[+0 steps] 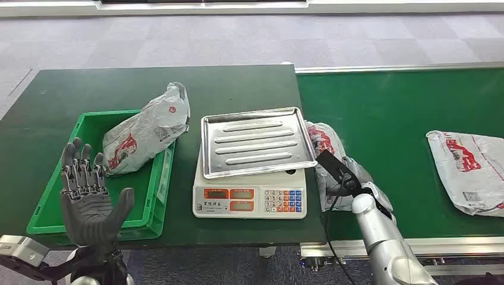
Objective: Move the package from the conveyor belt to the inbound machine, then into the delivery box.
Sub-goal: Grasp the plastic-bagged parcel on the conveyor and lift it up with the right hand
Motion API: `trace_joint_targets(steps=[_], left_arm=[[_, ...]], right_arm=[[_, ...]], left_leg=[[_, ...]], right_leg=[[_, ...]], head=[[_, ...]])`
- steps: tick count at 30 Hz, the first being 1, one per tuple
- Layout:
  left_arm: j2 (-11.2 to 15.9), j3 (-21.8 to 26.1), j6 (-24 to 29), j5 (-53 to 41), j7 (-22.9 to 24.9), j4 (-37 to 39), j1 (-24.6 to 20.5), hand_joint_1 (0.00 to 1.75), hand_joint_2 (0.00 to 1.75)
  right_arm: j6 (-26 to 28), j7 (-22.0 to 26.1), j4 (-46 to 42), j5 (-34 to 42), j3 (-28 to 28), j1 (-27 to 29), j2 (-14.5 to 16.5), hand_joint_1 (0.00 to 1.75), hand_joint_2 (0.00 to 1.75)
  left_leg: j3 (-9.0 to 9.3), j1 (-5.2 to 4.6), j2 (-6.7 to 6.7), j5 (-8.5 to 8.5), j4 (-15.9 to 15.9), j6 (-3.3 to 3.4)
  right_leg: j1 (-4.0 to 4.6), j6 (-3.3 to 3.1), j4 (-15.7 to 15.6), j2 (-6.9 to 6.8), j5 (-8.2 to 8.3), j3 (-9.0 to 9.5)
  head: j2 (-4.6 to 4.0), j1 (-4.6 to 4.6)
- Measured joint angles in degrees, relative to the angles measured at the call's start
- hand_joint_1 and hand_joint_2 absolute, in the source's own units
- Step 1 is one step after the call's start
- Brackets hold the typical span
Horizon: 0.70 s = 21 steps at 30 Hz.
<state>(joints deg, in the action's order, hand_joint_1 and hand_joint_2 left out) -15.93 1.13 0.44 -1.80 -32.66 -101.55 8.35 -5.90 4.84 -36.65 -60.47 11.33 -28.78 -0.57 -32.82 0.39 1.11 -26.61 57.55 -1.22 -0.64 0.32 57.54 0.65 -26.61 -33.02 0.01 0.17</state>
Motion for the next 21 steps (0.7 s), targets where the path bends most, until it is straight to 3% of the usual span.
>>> trace_joint_targets(steps=[1,2,3,16,21], left_arm=[[0.0,0.0,-0.1,0.0,0.0,0.0,0.0,0.0,1.75],[0.0,0.0,-0.1,0.0,0.0,0.0,0.0,0.0,1.75],[0.0,0.0,-0.2,0.0,0.1,0.0,0.0,0.0,1.75],[-0.2,0.8,-0.5,0.0,0.2,-1.5,0.5,0.0,1.75],[-0.4,1.2,-0.5,-0.1,0.2,-2.3,1.0,0.0,1.75]], right_arm=[[-0.2,0.2,0.0,0.0,-0.2,0.0,0.0,1.18,1.75],[-0.4,0.4,0.0,-0.1,-0.5,0.1,0.0,1.32,1.75],[-0.7,0.7,0.0,-0.2,-1.0,0.2,0.0,1.75,1.75],[-0.8,0.9,-2.6,-1.2,-5.1,1.1,0.6,1.75,1.75],[1.7,-2.0,-6.1,-1.9,-5.8,2.8,1.1,1.75,1.75]], left_leg=[[0.0,0.0,0.0,0.0,0.0,0.0],[0.0,0.0,-0.01,0.0,0.0,0.0],[0.01,0.0,-0.01,0.0,0.0,0.0],[0.05,0.01,-0.03,0.0,0.0,-0.01],[-0.02,0.01,0.02,0.0,0.0,-0.01]], right_leg=[[0.0,0.0,0.0,0.0,0.0,0.0],[0.0,0.0,0.0,0.0,0.0,0.0],[0.0,0.0,0.0,0.01,0.0,0.0],[0.02,-0.01,0.0,0.05,0.0,0.02],[0.02,-0.01,0.0,0.02,-0.01,-0.02]], head=[[0.0,0.0],[-0.01,0.0],[-0.01,0.0],[-0.01,0.0],[-0.01,0.0]])
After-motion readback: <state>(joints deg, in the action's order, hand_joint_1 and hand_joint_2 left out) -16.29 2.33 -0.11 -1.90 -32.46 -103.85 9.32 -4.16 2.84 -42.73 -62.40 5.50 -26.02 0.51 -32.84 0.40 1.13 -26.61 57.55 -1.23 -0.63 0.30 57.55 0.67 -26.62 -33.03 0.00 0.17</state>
